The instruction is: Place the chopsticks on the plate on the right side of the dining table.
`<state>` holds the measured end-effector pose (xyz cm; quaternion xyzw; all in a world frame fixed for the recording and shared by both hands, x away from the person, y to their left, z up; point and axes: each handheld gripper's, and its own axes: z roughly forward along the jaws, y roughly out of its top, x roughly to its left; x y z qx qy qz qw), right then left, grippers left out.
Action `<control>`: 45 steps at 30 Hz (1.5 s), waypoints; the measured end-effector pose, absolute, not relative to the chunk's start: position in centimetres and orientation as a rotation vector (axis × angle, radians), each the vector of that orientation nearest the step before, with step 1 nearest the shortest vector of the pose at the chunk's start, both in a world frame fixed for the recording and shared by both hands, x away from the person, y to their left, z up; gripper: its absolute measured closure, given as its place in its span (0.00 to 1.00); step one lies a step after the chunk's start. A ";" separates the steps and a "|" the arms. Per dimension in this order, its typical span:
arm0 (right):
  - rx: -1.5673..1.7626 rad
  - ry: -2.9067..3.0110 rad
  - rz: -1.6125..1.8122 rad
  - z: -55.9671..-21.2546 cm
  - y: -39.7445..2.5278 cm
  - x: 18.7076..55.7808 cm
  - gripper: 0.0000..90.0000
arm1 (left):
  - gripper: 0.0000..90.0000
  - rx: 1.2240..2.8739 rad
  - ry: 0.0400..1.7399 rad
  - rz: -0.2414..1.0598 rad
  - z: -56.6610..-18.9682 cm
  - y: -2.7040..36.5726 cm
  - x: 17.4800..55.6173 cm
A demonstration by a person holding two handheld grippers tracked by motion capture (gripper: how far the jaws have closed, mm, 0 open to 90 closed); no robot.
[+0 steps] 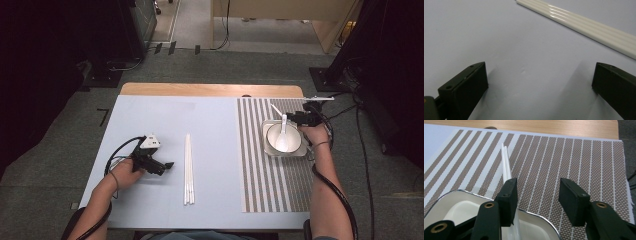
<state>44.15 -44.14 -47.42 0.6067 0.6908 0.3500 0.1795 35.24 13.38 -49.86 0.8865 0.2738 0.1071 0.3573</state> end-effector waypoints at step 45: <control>1.792 1.979 0.995 -47.3 -43.8 44.3 0.57 | 0.00 2.288 0.707 0.277 -49.9 13.4 35.2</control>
